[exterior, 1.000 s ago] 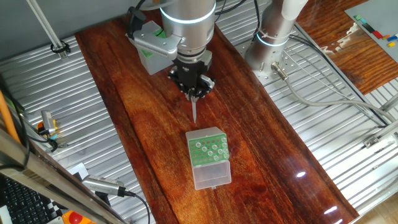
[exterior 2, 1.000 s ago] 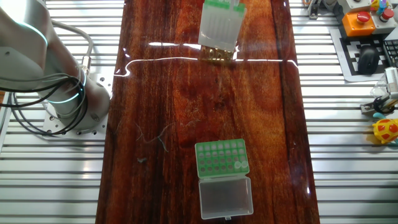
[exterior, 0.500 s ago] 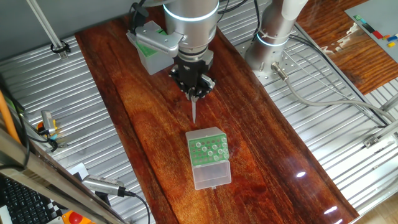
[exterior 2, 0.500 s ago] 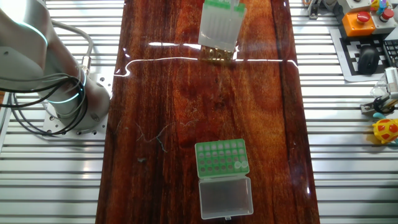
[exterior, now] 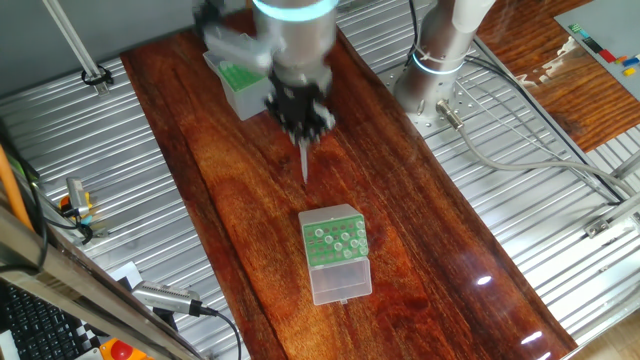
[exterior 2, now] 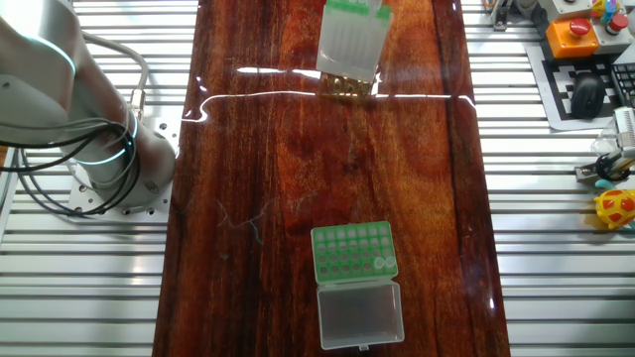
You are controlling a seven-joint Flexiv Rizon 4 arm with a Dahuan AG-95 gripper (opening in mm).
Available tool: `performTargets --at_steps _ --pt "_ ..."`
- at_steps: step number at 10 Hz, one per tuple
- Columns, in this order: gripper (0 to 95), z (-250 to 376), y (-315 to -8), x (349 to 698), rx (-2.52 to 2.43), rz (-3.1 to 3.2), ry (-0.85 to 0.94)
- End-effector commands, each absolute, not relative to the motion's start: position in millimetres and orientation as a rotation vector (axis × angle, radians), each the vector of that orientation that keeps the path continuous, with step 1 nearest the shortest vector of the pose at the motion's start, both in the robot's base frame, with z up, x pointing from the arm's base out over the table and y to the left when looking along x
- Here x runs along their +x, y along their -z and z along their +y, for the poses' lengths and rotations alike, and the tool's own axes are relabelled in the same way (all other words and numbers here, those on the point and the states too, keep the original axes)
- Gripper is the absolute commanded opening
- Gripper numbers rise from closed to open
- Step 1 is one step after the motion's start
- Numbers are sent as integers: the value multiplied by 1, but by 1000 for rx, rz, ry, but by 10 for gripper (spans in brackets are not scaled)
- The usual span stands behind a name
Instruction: Transfer all large pipette tips from one holder to another
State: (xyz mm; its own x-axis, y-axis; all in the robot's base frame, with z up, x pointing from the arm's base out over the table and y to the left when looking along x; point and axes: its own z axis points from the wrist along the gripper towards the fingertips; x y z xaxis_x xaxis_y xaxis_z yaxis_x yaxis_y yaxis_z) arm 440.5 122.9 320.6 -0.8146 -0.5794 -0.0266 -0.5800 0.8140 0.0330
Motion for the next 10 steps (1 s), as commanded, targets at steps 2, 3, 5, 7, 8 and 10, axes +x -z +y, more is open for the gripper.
performTargets --at_steps 2,3,5,7,8,10 --pt "0 78 -324 427 -1033 2954 -79" --pt "0 78 -324 427 -995 2961 -77" --pt "0 78 -324 427 -910 2974 -60" --pt "0 79 -324 427 -853 3003 -9" --pt "0 73 -328 426 -849 3010 13" --pt "0 6 -340 426 -942 2976 -12"
